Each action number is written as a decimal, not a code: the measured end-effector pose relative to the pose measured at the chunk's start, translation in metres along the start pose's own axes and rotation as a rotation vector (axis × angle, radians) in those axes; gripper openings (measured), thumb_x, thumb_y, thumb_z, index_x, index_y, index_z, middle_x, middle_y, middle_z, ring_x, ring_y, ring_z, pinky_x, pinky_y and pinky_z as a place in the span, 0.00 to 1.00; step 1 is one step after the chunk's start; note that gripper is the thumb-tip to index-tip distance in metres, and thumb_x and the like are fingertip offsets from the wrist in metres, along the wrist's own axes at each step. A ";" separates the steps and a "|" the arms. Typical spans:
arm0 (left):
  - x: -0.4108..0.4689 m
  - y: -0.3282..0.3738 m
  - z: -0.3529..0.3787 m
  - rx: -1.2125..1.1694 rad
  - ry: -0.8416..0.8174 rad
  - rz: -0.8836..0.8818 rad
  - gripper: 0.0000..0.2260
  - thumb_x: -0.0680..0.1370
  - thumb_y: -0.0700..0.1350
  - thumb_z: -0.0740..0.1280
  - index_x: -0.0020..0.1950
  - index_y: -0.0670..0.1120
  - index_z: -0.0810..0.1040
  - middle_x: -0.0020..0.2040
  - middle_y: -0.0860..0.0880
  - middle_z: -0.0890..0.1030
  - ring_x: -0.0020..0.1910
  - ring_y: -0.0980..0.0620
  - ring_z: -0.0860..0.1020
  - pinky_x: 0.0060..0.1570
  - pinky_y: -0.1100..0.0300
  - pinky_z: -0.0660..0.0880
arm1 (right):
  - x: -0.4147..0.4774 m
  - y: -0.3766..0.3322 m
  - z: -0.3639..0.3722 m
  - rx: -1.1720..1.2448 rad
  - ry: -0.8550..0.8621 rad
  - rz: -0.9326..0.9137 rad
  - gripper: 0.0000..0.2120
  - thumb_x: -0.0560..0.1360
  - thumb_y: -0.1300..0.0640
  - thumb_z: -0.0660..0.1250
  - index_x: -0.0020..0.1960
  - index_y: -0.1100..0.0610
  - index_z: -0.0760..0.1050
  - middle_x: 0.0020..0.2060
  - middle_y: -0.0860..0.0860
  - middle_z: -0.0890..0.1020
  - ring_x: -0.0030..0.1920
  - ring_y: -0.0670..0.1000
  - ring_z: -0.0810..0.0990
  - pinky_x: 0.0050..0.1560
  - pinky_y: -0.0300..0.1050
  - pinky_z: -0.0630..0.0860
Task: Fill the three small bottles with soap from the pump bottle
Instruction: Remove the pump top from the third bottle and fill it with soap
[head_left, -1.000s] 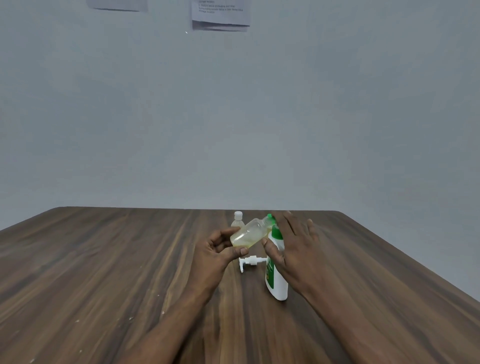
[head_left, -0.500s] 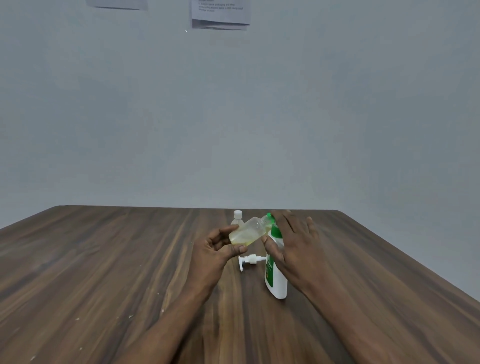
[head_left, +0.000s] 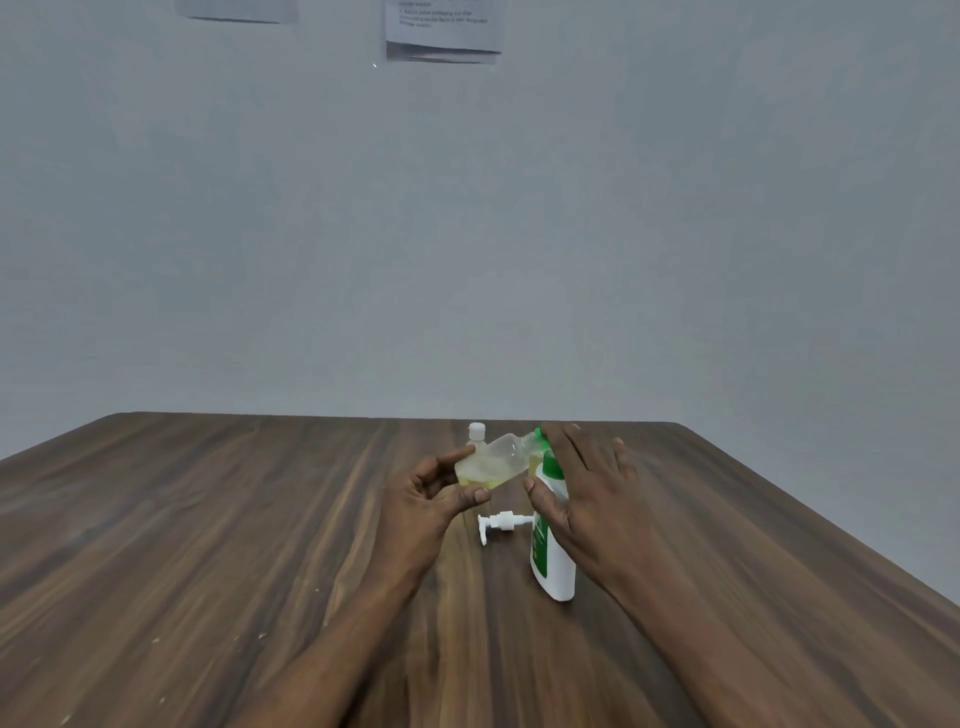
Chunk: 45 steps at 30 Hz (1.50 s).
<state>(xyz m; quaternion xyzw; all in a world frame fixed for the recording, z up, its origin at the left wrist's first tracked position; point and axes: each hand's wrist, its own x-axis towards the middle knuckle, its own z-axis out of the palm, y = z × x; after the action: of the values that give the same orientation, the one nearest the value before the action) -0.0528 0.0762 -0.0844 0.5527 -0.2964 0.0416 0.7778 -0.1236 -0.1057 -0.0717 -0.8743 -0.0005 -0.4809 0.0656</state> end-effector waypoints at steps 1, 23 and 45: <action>0.000 0.000 0.001 0.000 0.001 0.000 0.21 0.69 0.29 0.76 0.61 0.40 0.82 0.53 0.45 0.87 0.54 0.48 0.85 0.48 0.62 0.81 | 0.000 0.001 0.000 -0.001 -0.005 0.001 0.25 0.78 0.40 0.57 0.70 0.51 0.69 0.64 0.46 0.76 0.65 0.50 0.75 0.69 0.63 0.65; 0.003 0.002 0.003 -0.004 -0.007 0.006 0.21 0.69 0.31 0.76 0.61 0.41 0.82 0.52 0.46 0.87 0.55 0.48 0.85 0.51 0.61 0.82 | 0.005 -0.003 -0.006 -0.008 -0.010 0.037 0.27 0.77 0.37 0.55 0.71 0.50 0.69 0.66 0.44 0.75 0.69 0.49 0.71 0.71 0.62 0.63; -0.001 -0.001 0.005 -0.021 0.005 -0.030 0.20 0.69 0.29 0.76 0.59 0.41 0.82 0.53 0.47 0.87 0.53 0.50 0.85 0.46 0.64 0.80 | 0.004 -0.003 -0.006 0.007 -0.029 0.032 0.25 0.78 0.40 0.56 0.70 0.51 0.69 0.65 0.47 0.76 0.67 0.51 0.74 0.69 0.62 0.66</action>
<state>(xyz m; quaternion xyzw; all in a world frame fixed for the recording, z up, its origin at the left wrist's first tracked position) -0.0553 0.0713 -0.0840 0.5487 -0.2866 0.0282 0.7848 -0.1268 -0.1038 -0.0642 -0.8808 0.0110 -0.4671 0.0763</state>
